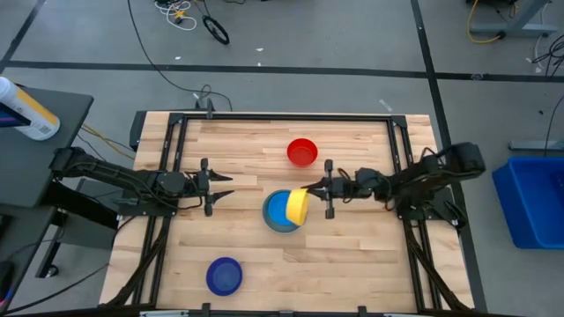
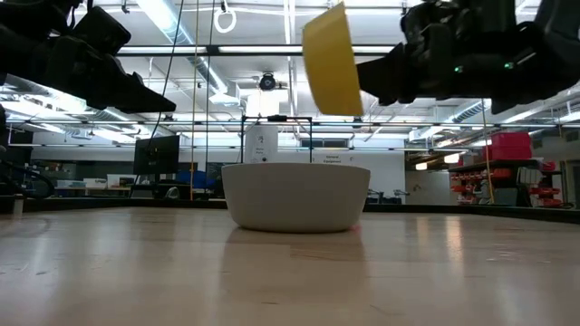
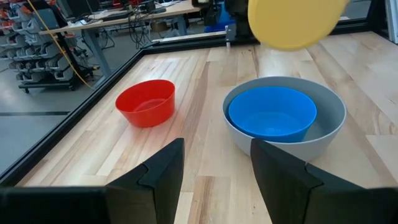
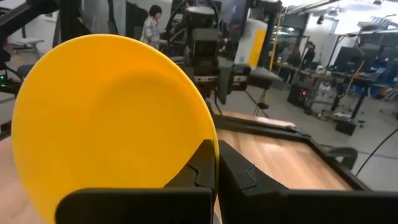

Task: Nest bowls inside each other
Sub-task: Stack the yellow bowl on the light blue bowl

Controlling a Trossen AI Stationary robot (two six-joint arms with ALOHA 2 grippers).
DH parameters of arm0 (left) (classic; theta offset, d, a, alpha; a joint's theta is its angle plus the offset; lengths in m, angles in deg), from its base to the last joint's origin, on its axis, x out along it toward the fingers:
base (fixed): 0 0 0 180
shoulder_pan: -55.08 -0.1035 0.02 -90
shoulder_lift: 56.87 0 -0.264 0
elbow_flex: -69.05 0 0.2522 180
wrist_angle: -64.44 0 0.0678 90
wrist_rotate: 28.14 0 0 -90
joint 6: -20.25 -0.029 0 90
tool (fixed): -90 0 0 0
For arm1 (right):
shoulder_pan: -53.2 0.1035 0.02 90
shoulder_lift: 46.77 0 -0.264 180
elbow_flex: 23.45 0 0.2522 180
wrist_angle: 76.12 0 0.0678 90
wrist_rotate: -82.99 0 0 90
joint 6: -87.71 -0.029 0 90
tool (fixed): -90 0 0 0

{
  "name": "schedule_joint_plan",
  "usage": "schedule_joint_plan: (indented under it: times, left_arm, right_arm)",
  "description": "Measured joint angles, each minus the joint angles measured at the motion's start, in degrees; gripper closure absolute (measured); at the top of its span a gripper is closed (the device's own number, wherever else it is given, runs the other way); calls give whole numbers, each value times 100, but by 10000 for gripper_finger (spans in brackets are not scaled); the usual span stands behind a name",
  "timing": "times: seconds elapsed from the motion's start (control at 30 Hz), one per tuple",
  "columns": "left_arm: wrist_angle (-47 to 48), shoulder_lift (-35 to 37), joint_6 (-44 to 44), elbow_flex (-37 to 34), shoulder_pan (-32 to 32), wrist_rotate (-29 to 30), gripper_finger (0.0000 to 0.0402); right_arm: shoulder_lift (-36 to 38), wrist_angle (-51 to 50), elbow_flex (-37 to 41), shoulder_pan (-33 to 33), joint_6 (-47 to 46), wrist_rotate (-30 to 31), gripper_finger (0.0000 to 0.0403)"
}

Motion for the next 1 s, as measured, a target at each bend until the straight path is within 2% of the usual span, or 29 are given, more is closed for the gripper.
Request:
schedule_joint_plan:
  times: [0.27, 1.0]
  left_arm:
    - [0, -1, 0, 0, 1, 0, 207]
    - [-2, -1, -24, 0, 1, 2, 207]
  right_arm:
    - [-748, 30, -577, -28, -88, -28, 403]
    - [-813, -566, -612, -68, -840, -122, 403]
